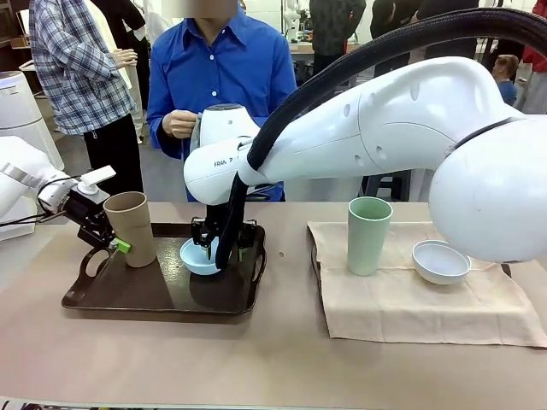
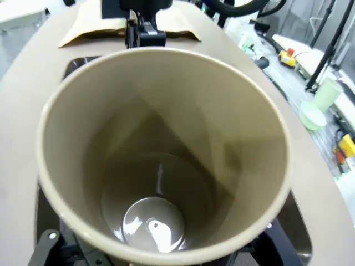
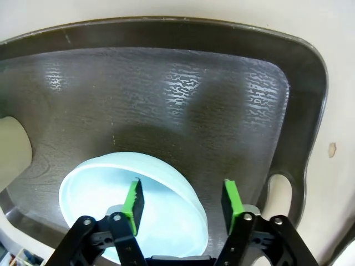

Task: Set up a tray with a mat and arrange the tableware.
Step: Pick up the Picnic Bowl and Reusable plastic cup from the Handle tray in front of the human's position and hold them in the air.

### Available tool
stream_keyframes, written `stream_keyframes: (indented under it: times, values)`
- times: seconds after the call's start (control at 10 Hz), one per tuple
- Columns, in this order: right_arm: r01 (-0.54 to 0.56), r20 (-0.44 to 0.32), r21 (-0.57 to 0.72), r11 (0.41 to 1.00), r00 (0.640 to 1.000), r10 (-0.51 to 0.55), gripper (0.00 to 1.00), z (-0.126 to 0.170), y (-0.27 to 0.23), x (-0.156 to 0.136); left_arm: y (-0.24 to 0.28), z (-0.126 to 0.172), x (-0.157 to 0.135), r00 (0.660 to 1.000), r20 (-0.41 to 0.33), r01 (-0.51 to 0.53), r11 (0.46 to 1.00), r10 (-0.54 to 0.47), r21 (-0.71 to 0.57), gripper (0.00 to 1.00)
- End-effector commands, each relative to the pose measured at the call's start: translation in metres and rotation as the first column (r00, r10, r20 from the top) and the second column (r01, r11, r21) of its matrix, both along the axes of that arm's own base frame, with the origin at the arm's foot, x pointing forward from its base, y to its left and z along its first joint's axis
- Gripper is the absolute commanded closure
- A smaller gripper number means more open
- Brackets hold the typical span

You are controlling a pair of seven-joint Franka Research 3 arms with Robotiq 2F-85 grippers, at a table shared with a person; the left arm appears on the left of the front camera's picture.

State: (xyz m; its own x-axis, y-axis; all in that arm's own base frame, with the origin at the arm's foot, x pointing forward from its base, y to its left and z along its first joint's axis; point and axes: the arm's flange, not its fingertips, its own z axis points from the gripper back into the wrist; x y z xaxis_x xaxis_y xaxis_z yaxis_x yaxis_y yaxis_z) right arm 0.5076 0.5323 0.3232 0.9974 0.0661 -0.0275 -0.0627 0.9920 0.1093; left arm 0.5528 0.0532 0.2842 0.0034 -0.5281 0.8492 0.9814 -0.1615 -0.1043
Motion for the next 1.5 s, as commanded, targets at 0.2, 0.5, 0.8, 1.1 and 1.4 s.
stream_keyframes:
  times: [0.2, 0.5, 0.8, 1.1, 1.4]
  values:
    - [-0.027, 0.0, 0.018, 0.999, 1.0, 0.027, 1.0, 0.001, 0.0, -0.003, 0.003, 0.006, 0.0, 1.0, 0.0, -0.006, 0.999, 0.006, 0.034, 1.0]
    - [-0.019, 0.001, 0.014, 1.0, 1.0, 0.019, 1.0, 0.002, 0.003, -0.004, 0.004, 0.008, -0.002, 1.0, 0.004, -0.011, 0.999, 0.011, 0.035, 0.69]
    - [-0.008, 0.0, 0.008, 1.0, 1.0, 0.008, 1.0, 0.001, 0.002, -0.004, 0.005, 0.009, -0.001, 1.0, 0.003, -0.01, 0.999, 0.01, 0.041, 0.69]
    - [0.013, -0.01, -0.01, 1.0, 1.0, -0.013, 0.96, 0.011, -0.006, -0.008, 0.005, 0.022, -0.006, 1.0, -0.011, -0.007, 0.999, 0.008, 0.042, 1.0]
    - [0.017, 0.067, -0.013, 1.0, 0.998, -0.016, 0.96, 0.067, -0.02, -0.038, 0.005, 0.077, -0.036, 0.997, 0.077, -0.019, 0.999, 0.016, 0.03, 1.0]
